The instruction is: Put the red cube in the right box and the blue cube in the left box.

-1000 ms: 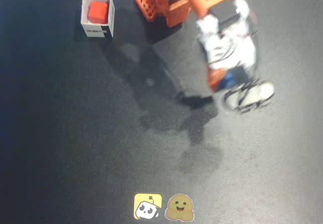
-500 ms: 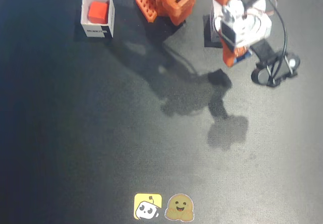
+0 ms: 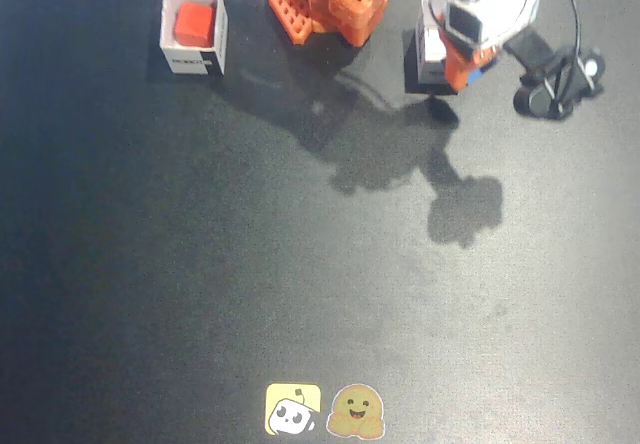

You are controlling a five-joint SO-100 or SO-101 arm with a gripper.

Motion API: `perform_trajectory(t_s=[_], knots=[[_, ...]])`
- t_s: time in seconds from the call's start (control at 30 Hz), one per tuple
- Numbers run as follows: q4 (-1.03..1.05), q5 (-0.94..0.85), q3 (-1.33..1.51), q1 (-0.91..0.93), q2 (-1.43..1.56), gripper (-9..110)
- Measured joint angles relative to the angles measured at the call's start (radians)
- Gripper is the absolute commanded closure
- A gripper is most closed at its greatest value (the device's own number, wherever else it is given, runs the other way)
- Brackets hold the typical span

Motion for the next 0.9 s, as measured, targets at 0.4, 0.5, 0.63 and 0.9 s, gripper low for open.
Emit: perform_trajectory(t_s=[0.4, 0.5, 0.63, 0.9], knots=[[0.052, 0.071, 0.069, -0.127, 0.072, 92], [0.052, 0.071, 0.081, -0.143, 0.072, 92], [0.052, 0.071, 0.089, -0.167, 0.072, 92], [0.051, 0.071, 0.101, -0.195, 0.094, 92]])
